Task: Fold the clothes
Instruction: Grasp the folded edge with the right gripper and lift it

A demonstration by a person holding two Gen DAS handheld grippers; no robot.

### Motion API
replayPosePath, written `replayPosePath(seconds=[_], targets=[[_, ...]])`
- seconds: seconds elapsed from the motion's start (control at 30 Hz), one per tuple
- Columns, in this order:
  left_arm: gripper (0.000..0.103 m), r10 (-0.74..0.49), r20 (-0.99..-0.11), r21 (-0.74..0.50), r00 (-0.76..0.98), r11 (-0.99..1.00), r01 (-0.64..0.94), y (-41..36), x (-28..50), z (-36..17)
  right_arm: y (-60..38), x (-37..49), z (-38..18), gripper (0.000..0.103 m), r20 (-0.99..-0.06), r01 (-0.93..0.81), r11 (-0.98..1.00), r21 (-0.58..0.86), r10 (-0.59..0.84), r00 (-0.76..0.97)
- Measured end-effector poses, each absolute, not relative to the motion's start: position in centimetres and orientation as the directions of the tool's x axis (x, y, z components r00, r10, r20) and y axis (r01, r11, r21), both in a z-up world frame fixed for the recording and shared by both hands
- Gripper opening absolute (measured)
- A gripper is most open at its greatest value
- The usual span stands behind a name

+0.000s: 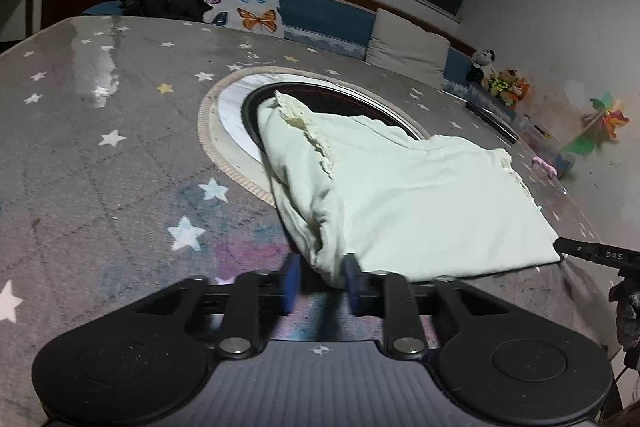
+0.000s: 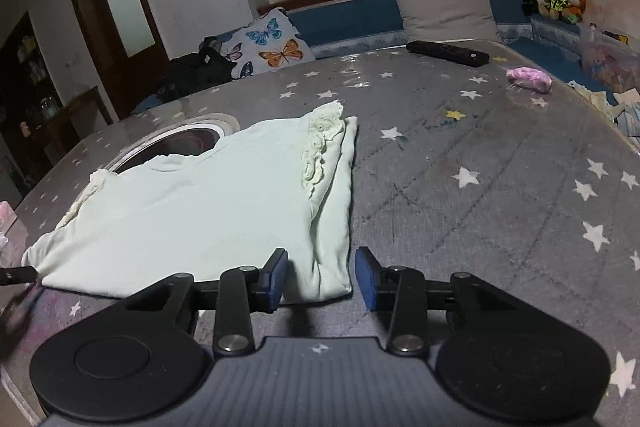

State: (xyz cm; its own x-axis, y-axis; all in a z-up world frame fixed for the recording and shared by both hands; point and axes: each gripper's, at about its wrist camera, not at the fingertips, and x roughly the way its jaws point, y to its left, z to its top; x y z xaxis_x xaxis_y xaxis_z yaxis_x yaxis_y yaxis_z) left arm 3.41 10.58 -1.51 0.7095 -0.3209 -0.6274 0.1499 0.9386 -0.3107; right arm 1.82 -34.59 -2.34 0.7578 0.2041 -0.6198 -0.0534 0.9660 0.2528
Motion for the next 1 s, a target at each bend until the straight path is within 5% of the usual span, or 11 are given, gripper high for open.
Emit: replayPosePath(seconds=[0.03, 0.17, 0.77, 1.0], targets=[[0.012, -0.327, -0.624, -0.31, 0.71, 0.937, 0.159, 10.5, 3.4, -1.5, -34.6, 1.9, -2.4, 0.015, -0.623, -0.055, 0.964, 0.258, 0.21, 0.753], [0.007, -0.352, -0.601, -0.323, 0.717, 0.928, 0.185, 10.7, 2.9, -0.9, -34.5, 1.5, -2.1, 0.008, -0.626, -0.052, 0.964, 0.26, 0.21, 0.751], [0.009, -0.306, -0.618, -0.284, 0.725, 0.946, 0.156, 13.9, -2.7, 0.4, -33.7, -2.9, 0.1, 0.011, -0.708, -0.097, 0.99, 0.106, 0.143, 0.691], [0.035, -0.344, -0.555, -0.269, 0.757, 0.936, 0.228, 11.2, -1.0, 1.5, -31.0, -2.1, 2.9, 0.018, -0.657, -0.154, 0.988, 0.01, 0.122, 0.744]])
